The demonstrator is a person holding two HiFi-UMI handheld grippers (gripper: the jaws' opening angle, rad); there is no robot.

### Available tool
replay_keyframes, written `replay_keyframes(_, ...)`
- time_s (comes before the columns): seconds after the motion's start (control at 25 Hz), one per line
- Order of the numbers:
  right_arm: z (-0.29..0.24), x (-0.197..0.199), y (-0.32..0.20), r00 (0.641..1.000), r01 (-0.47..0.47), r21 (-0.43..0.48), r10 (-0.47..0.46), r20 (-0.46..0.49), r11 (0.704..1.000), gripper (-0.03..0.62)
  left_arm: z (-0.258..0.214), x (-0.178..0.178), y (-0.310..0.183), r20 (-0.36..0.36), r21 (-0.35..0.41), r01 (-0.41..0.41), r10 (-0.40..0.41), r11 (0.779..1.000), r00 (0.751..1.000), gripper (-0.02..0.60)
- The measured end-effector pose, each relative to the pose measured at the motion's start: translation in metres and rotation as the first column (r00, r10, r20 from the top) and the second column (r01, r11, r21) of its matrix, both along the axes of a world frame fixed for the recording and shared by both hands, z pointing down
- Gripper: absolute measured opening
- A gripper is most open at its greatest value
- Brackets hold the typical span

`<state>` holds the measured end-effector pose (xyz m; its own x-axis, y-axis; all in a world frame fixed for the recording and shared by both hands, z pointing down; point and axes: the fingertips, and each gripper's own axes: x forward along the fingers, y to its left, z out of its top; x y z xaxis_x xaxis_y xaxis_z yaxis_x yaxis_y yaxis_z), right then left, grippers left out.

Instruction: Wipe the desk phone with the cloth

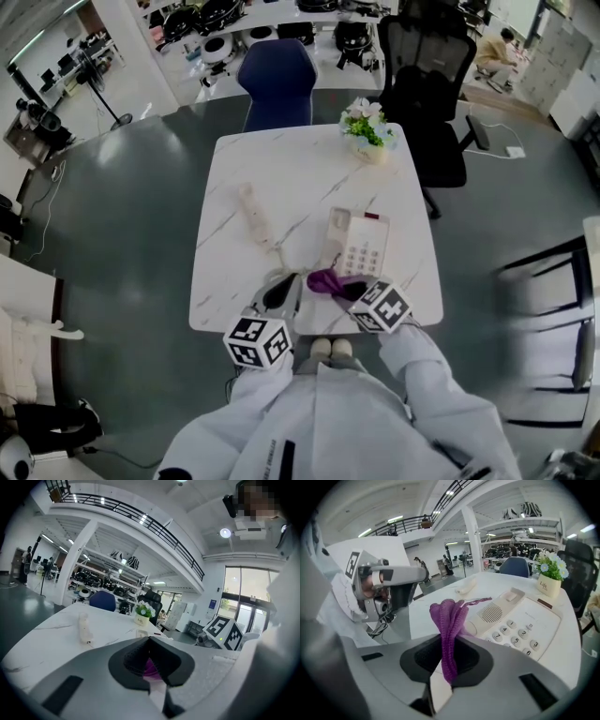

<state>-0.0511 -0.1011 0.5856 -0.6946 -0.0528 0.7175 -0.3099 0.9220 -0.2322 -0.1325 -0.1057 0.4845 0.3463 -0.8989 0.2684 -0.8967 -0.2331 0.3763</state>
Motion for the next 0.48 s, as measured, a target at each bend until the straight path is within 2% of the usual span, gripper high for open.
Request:
replay_keyframes(0.12, -0.018, 0.004, -0.008, 0.994, -0.058, -0.026, 0.060, 0.092, 0.998, 0.041, -0.008, -0.002, -0.002, 0.014, 0.027, 0.003, -0.003, 1.000, 1.000, -0.003)
replay_keyframes(0.24, -0.040, 0.008, -0.017, 0.972, -0.120, -0.054, 0.128, 0.197, 0.991, 0.041, -0.017, -0.003, -0.006, 0.021, 0.053, 0.005, -0.006, 0.999, 1.000, -0.002)
replay_keyframes(0.36, -0.058, 0.013, -0.026, 0.941, -0.175, -0.055, 0.184, 0.283, 0.983, 0.041, -0.029, -0.006, -0.010, 0.020, 0.078, 0.011, -0.012, 0.997, 1.000, -0.003)
replay_keyframes(0.48, -0.081, 0.019, -0.035, 0.891, -0.238, -0.043, 0.236, 0.387, 0.970, 0.041, -0.043, -0.010, -0.013, 0.034, 0.112, 0.013, -0.017, 0.994, 0.999, -0.003)
